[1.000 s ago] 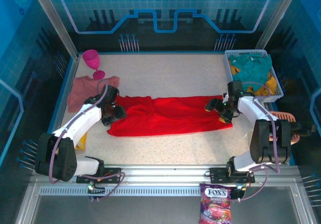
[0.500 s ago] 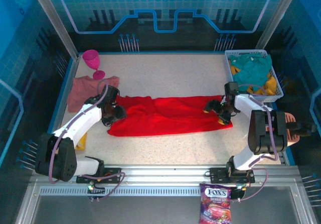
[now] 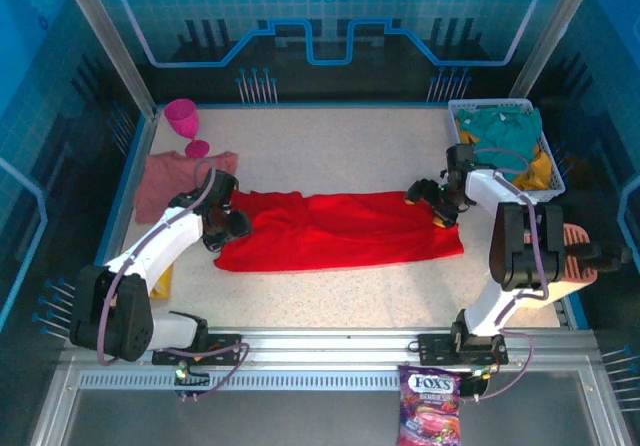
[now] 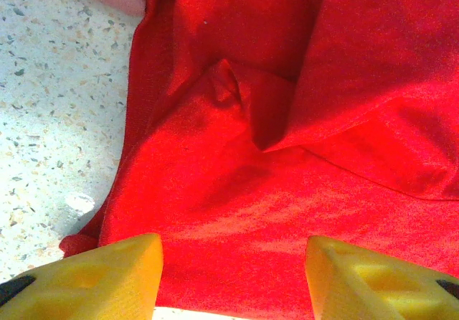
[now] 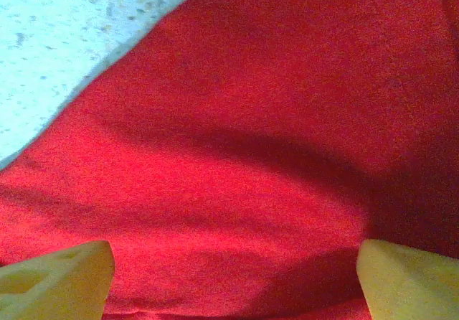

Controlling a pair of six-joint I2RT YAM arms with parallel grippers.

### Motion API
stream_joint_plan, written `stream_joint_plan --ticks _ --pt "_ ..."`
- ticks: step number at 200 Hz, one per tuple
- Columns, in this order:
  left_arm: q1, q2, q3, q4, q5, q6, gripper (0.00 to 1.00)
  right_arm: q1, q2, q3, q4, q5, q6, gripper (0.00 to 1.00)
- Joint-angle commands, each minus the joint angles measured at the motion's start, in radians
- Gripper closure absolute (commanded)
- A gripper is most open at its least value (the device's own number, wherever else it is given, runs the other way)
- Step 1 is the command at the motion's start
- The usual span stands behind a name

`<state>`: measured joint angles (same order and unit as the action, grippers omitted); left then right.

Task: Fold and stack the t-shirts

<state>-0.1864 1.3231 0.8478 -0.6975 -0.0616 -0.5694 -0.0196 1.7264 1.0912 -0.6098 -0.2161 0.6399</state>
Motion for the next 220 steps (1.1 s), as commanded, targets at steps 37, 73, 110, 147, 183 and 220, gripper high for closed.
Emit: stream_joint_plan --ticks 37,73,110,147,183,220 --pt "-0.007 -0.027 -0.001 -0.019 0.004 0.023 0.45 0.014 -0.105 0.025 -0.038 0.04 -0.03 0.1" --pt "-0.007 -0.018 0.004 -0.011 0.012 0.023 0.45 0.024 -0.179 -0.017 -0.094 -0.013 -0.042 0.08" --pt "-0.008 -0.019 0.005 -0.002 0.022 0.02 0.45 0.078 -0.216 -0.138 -0.037 -0.052 0.021 0.0" --pt "-0.01 -0.019 0.005 -0.003 0.025 0.02 0.45 0.157 -0.215 -0.19 0.033 -0.054 0.099 0.0" --pt "-0.012 -0.025 0.001 -0.002 0.025 0.019 0.45 0.203 -0.215 -0.206 0.067 -0.051 0.158 0.0" --pt "-0.013 -0.025 0.002 -0.001 0.025 0.019 0.45 0.234 -0.21 -0.291 0.144 -0.068 0.225 0.0"
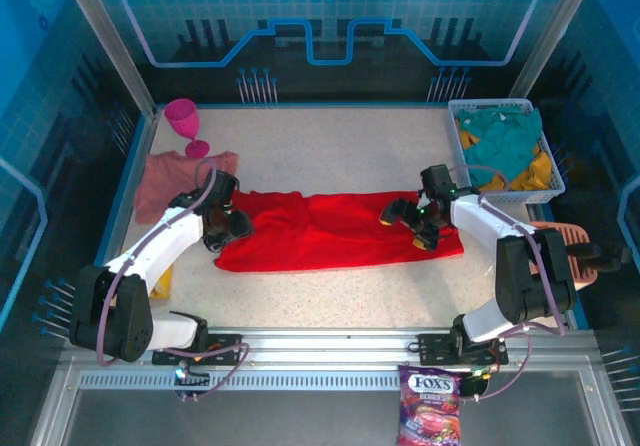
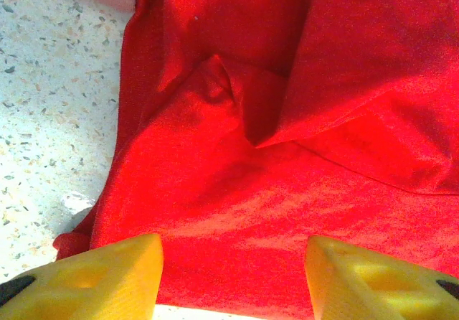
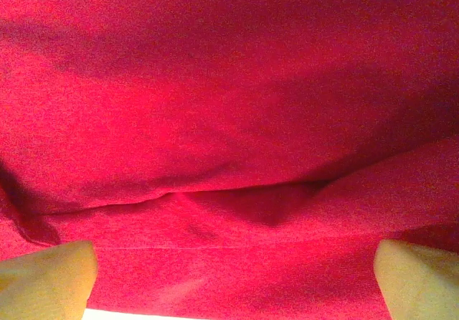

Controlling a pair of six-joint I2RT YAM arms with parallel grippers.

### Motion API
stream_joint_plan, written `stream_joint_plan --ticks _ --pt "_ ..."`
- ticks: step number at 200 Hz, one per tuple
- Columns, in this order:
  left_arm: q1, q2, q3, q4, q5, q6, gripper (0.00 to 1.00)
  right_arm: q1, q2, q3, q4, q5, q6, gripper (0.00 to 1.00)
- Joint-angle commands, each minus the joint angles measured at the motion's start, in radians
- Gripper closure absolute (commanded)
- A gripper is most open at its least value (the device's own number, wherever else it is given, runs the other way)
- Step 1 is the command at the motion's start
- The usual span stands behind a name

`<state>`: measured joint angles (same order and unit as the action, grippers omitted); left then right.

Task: Fold and stack the t-shirts

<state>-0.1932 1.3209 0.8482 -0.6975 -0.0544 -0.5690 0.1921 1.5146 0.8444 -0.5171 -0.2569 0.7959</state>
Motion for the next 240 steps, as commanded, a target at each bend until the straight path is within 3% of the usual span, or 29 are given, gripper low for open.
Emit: stream_joint_plan --ticks 1,64,127,201,240 --pt "-0.006 -0.023 0.002 -0.001 0.018 0.018 0.45 0.023 0.004 -0.045 0.054 -0.029 0.071 0.0" --pt "-0.009 -0.031 0.0 -0.011 0.015 0.022 0.45 0.04 0.058 -0.021 0.124 -0.025 0.108 0.0" --pt "-0.009 -0.035 -0.006 -0.009 0.014 0.021 0.45 0.037 0.061 0.002 0.044 0.01 0.075 0.0" --pt "-0.009 -0.023 0.004 -0.011 0.019 0.027 0.44 -0.017 -0.015 -0.11 -0.07 0.057 -0.026 0.0" --pt "-0.009 -0.019 0.002 -0.007 0.019 0.027 0.44 -0.126 -0.098 -0.08 -0.151 0.074 -0.093 0.0"
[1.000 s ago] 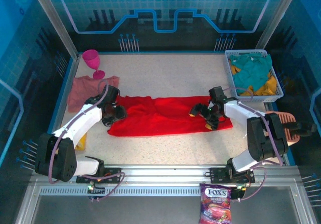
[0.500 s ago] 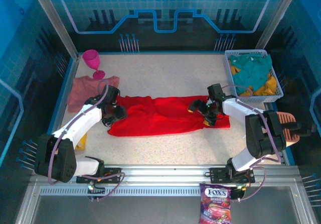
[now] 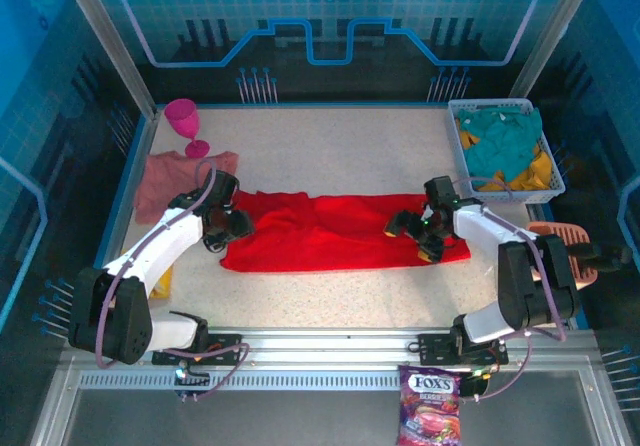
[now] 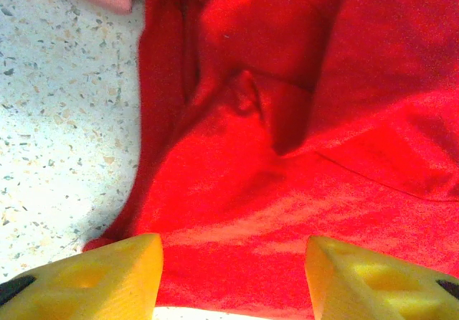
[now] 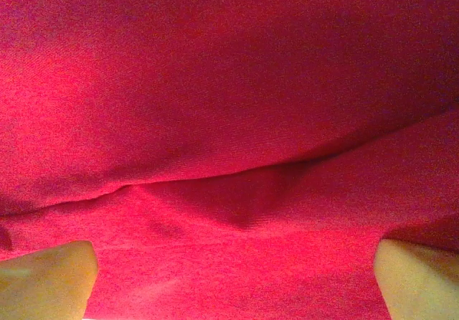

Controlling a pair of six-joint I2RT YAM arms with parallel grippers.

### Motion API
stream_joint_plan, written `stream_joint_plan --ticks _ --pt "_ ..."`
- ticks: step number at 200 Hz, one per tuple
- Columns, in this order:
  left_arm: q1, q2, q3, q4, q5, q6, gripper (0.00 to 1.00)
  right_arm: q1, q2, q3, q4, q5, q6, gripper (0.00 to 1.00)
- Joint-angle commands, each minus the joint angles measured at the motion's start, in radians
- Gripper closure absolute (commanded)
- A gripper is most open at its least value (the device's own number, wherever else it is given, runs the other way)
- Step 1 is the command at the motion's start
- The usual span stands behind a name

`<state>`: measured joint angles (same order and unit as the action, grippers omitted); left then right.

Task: Fold and stack the t-shirts

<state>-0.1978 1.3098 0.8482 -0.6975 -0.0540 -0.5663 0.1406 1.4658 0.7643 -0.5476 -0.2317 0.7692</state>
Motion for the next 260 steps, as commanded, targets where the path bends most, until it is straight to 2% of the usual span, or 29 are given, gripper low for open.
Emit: stream_joint_plan --ticks 1,23,53,122,156,181,201,219,242,260 --pt "-0.005 -0.009 0.002 -0.007 0.019 0.025 0.45 -0.079 -0.05 0.001 -0.122 0.05 -0.069 0.0" --pt "-0.005 -0.012 0.005 -0.011 0.016 0.029 0.45 -0.152 -0.082 0.026 -0.155 0.054 -0.118 0.0" --pt "-0.005 -0.008 0.003 -0.007 0.017 0.024 0.45 -0.202 -0.093 0.044 -0.154 0.029 -0.166 0.01" --pt "-0.006 -0.022 -0.041 0.052 0.115 -0.047 0.43 -0.195 -0.112 0.074 -0.151 -0.005 -0.24 0.02" --pt "-0.027 -0.026 -0.096 0.193 0.263 -0.152 0.43 -0.131 -0.07 0.155 -0.148 -0.017 -0.302 0.03" --pt "-0.095 0.083 -0.022 0.24 0.25 -0.188 0.44 -0.101 0.03 0.232 -0.093 -0.042 -0.282 0.04" --pt "-0.141 0.192 0.045 0.249 0.204 -0.205 0.44 -0.077 0.125 0.31 -0.092 0.021 -0.278 0.04" --pt "-0.149 0.297 0.089 0.257 0.206 -0.223 0.45 -0.076 0.201 0.343 -0.089 0.078 -0.279 0.05" --pt "-0.155 0.397 0.149 0.246 0.194 -0.22 0.46 -0.078 0.29 0.348 -0.087 0.092 -0.276 0.06" --pt "-0.155 0.476 0.218 0.195 0.167 -0.173 0.46 -0.078 0.321 0.327 -0.088 0.103 -0.265 0.07"
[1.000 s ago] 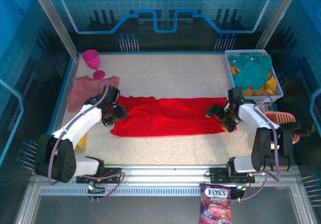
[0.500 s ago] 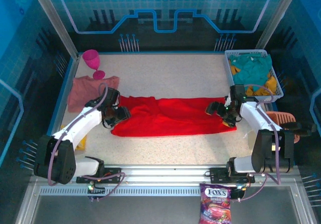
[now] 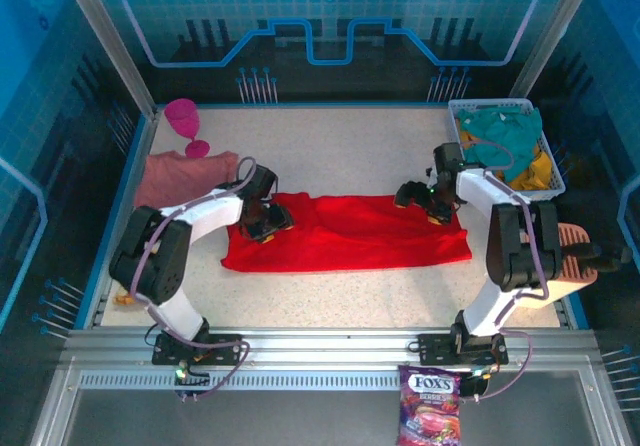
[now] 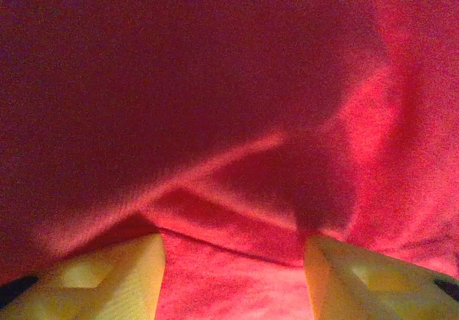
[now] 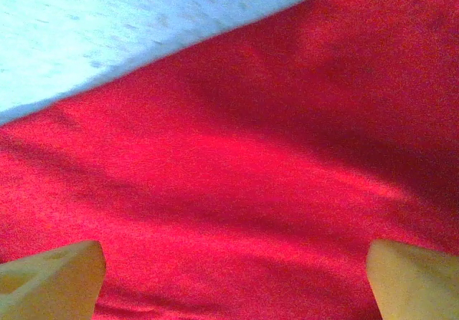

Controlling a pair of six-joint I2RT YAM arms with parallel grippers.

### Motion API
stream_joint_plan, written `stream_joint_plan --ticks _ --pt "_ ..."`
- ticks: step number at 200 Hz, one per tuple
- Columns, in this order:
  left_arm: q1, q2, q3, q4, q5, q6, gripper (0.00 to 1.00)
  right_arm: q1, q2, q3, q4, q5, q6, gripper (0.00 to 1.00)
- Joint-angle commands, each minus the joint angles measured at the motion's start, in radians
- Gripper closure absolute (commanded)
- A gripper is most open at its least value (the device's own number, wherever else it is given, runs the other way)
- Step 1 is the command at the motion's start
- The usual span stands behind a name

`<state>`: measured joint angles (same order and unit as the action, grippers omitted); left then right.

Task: Fold and stack the t-shirts

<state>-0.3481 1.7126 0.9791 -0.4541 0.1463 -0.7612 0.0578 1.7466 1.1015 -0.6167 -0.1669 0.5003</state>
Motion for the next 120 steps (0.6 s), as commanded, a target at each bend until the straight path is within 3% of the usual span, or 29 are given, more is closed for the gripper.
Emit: stream_joint_plan --ticks 1,72,120 --pt "-0.005 0.077 0.092 -0.053 -0.035 0.025 0.46 0.005 0.041 -0.012 -0.018 0.037 0.005 0.07" --pt "0.016 0.419 0.515 -0.288 -0.064 0.173 0.46 0.039 -0.009 -0.125 0.011 -0.013 0.062 0.07" --pt "0.048 0.678 0.997 -0.494 -0.005 0.231 0.47 0.194 -0.06 -0.147 0.014 -0.04 0.157 0.08"
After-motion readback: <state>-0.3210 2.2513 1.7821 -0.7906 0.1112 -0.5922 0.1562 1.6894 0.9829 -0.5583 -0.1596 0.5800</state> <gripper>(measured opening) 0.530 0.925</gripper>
